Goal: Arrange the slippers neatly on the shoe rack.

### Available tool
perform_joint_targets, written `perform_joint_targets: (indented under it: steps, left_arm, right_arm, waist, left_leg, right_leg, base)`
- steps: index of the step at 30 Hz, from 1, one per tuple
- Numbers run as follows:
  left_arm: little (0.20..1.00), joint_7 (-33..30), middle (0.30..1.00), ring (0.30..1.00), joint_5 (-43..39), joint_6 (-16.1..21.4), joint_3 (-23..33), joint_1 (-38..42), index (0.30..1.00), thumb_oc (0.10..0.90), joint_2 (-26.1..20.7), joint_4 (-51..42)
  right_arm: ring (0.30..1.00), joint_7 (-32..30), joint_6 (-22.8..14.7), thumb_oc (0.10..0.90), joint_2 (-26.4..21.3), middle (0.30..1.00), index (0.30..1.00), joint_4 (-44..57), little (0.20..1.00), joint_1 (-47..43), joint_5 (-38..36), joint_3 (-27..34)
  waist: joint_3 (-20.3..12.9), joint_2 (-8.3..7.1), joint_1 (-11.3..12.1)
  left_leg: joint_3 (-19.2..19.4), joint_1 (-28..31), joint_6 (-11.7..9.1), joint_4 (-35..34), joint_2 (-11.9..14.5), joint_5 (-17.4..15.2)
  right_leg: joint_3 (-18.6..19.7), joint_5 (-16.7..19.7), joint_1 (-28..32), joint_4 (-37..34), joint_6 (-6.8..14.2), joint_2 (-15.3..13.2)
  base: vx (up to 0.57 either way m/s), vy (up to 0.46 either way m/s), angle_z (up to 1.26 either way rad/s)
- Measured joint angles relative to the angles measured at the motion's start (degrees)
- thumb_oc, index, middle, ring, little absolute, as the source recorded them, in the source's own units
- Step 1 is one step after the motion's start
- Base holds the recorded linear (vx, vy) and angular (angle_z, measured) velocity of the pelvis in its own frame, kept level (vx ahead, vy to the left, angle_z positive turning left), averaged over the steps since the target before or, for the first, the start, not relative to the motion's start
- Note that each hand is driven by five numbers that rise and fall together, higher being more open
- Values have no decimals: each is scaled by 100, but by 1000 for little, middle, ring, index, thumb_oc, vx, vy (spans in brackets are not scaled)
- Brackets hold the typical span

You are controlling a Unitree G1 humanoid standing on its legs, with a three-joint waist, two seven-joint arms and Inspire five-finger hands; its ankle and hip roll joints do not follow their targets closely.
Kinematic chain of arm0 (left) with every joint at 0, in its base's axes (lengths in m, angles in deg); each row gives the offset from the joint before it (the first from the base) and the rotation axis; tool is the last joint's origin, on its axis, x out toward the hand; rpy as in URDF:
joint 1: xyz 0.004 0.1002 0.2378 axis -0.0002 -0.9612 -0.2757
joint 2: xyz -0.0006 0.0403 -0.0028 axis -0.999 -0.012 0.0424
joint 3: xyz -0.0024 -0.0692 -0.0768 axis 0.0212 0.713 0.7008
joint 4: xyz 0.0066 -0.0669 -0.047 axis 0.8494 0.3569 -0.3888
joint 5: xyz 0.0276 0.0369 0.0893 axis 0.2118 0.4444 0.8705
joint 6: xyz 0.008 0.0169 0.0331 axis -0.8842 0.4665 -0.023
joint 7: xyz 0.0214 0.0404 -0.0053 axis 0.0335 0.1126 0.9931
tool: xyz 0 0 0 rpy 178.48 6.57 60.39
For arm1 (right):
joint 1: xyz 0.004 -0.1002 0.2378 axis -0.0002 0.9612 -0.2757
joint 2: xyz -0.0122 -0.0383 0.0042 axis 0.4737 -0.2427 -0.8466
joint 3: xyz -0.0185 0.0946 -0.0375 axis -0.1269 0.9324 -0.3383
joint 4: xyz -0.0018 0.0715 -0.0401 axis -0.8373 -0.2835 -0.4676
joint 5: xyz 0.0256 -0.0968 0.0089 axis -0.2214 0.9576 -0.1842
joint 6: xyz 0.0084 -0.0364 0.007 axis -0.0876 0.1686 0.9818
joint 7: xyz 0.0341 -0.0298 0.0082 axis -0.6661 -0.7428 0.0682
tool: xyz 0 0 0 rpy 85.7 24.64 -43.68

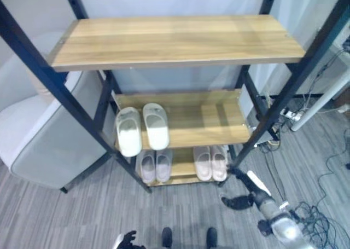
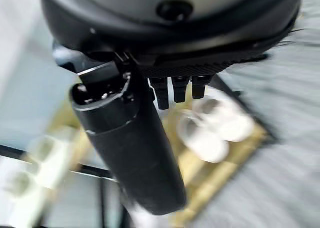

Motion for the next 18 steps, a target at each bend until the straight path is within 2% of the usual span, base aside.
perform_joint_targets:
  steps: [6, 10, 14, 15, 18]
  left_arm:
    - [900, 25, 900, 900, 178, -4, -289, 34, 900, 800, -34, 102]
    - [900, 27, 900, 900, 192, -1, -473, 7, 900, 800, -48, 99]
    - [900, 26, 900, 900, 194, 0, -542, 11, 900, 800, -53, 99]
    - [900, 26, 900, 900, 195, 0, -576, 13, 900, 800, -55, 100]
    - [900, 28, 900, 900, 192, 0, -583, 13, 900, 800, -48, 99]
  right_arm:
    - [900, -169, -18, 800, 97, 900, 900, -2010, 900, -195, 873, -522]
    - [900, -433, 90, 800, 564, 900, 900, -3268, 900, -405, 865, -538]
    - [900, -639, 75, 800, 815, 900, 900, -3966, 900, -544, 856, -534]
    - [900, -728, 108, 800, 946, 900, 900, -4383, 900, -696, 850, -532]
    - [900, -748, 216, 800, 1069, 900, 900, -4755, 900, -799, 844, -532]
  waist:
    - [-197, 6, -1]
    - [-230, 49, 23]
    - [-256, 91, 20]
    - [-256, 91, 24]
    - [-272, 116, 60]
  left_leg:
    - [104, 83, 43, 0, 25, -55]
    - [117, 152, 43, -1, 62, -63]
    - [109, 199, 43, -1, 80, -63]
    - [104, 227, 43, -1, 80, -63]
    - [92, 270, 48, -2, 80, -68]
  right_leg:
    - [128, 7, 18, -36, 4, 18]
    - [145, 7, 73, -37, 2, 56]
    - [145, 7, 118, -38, -1, 72]
    - [139, 5, 149, -37, -5, 74]
    - [129, -1, 199, -38, -14, 71]
  base:
    - [-1, -12, -10]
    - [14, -18, -5]
    - [5, -11, 0]
    - [9, -10, 3]
    - [5, -4, 1]
